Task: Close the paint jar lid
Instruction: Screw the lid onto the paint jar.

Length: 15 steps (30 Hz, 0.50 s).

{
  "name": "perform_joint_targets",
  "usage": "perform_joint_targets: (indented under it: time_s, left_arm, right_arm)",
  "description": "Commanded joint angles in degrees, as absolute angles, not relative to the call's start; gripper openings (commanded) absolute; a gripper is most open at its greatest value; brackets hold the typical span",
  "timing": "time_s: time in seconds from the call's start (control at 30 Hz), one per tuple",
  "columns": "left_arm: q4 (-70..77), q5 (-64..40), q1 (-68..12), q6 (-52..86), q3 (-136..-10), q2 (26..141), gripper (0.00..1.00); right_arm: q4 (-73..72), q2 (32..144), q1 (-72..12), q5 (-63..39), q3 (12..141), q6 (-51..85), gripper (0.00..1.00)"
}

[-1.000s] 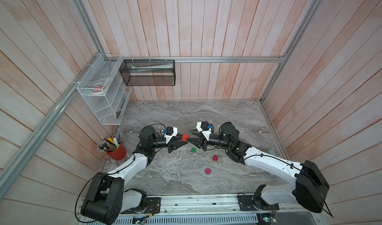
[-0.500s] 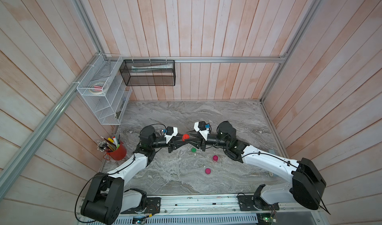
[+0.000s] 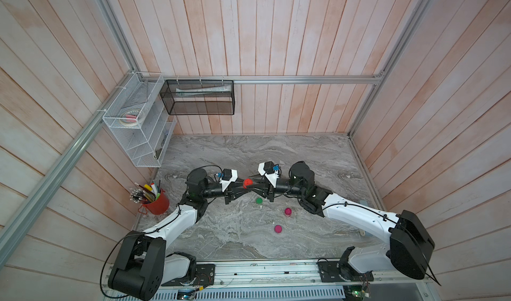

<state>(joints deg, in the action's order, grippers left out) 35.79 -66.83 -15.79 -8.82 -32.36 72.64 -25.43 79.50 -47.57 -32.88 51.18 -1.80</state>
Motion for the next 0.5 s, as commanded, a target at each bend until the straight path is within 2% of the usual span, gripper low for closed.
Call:
perform_joint_targets:
  time_s: [0.0,0.17,0.47]
  left_arm:
    - [36.03,-64.73,-16.17,-10.38,-33.28,71.44,0.28]
    - [36.13,-56.29,-16.26,-13.22,-31.74,68.68,0.28]
    - [38.95,-32.84,-17.96,-20.58,-26.97,60.89,0.28]
  right_arm:
    - [-23.92,80.63,-48.69,-30.41,53.18,-2.42,0.26]
    - [-23.38,81.7,-49.39,-24.79,53.96,-1.02,0.25]
    - [-26.76,86.79,-52.08,-17.9,56.45,5.64,0.22]
